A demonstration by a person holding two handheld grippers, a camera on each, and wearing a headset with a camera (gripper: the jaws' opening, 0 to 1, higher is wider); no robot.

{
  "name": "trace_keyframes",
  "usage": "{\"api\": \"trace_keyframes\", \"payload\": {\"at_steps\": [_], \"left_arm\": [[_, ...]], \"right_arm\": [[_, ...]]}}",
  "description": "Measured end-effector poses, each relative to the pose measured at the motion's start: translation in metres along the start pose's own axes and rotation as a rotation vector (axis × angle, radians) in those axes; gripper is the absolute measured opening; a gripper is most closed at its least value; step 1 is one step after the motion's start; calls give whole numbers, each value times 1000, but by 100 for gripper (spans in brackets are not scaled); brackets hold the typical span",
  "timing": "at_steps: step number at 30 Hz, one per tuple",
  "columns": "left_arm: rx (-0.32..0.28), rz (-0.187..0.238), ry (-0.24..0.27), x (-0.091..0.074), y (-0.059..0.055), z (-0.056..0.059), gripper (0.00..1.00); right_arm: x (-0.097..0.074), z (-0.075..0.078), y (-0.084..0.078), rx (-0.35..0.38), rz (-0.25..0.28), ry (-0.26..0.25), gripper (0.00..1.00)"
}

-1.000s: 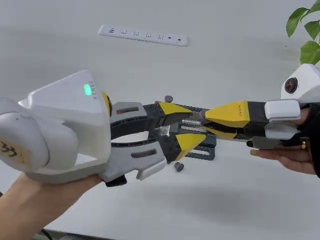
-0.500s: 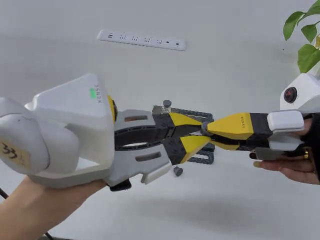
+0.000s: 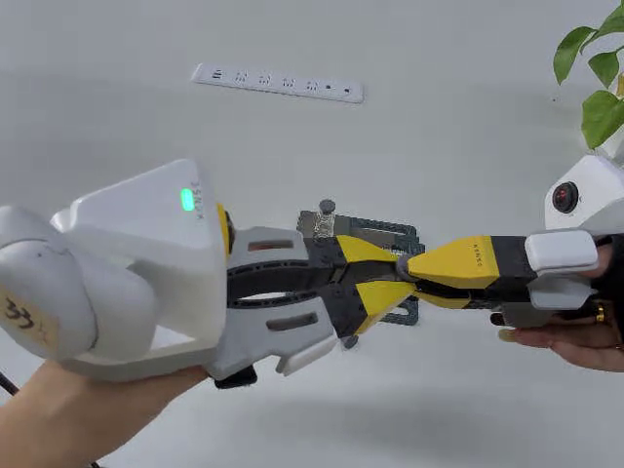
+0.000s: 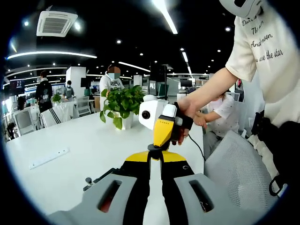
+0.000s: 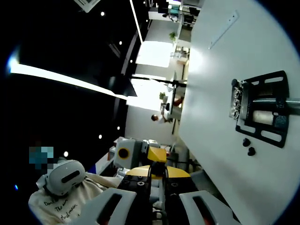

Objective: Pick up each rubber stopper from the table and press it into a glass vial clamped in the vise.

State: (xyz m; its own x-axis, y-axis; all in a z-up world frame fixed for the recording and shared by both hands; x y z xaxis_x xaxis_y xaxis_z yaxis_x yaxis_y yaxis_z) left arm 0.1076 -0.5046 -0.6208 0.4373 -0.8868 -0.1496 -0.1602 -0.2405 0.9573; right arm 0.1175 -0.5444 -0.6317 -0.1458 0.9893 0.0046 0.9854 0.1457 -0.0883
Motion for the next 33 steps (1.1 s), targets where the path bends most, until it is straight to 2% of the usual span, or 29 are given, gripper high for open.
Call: {"api": "trace_keyframes", "payload": {"at_steps": [9,13,16,18,20,23,24,25,26,28,29,31,33], "left_arm": [[29,-16,-8,0,-3,4,3],[27,-14,-8,-1,-4,3,3],[25,-16,-6,-1,-4,2,3],[18,-20,-7,-1,-6,2,3],[6,-33,-8,-1,-9,2,3],[-8,-49,-9,-1,-13,1,3],[-21,-56,-12,-1,-15,1,3],[-27,-69,-12,0,-18,1,3],[-25,-77,-17,0,-20,2,3],[-39,-80,-21,0,-22,3,3],[-48,-89,-27,0,-24,4,3],[-51,-104,-35,0,-28,6,3],[-55,-109,-41,0,-30,7,3]], "right_arm": [[2,2,-5,-14,-4,-19,7],[2,4,-4,-31,3,-34,10],[1,5,0,-82,25,-51,11],[-1,4,1,-92,17,-50,10],[-4,5,6,-165,28,-79,14],[-5,4,2,-266,-19,-150,18],[-6,5,2,-364,-46,-198,22],[-6,5,3,-430,-57,-234,25],[-6,5,0,-482,-100,-276,27],[-9,5,2,-571,-140,-333,29],[-10,6,3,-667,-182,-382,30],[-10,6,2,-800,-254,-455,32],[-11,7,3,-877,-304,-507,31]]}}
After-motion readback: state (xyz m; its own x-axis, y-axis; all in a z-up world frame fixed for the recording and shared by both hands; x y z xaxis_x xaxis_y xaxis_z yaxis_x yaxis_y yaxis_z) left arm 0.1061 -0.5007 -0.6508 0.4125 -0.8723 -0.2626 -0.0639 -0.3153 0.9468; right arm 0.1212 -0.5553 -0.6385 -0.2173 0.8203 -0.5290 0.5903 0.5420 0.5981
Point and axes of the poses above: the centre of the closed fingertips' face, and the gripper's own axes: x roughly forward along the fingers, z roughly to its right, y roughly out of its top, the point moved 3 cm from there along -x, roughly backward along the fingers, and after that the axes turned 15 degrees about x, right-handed, at the moved point
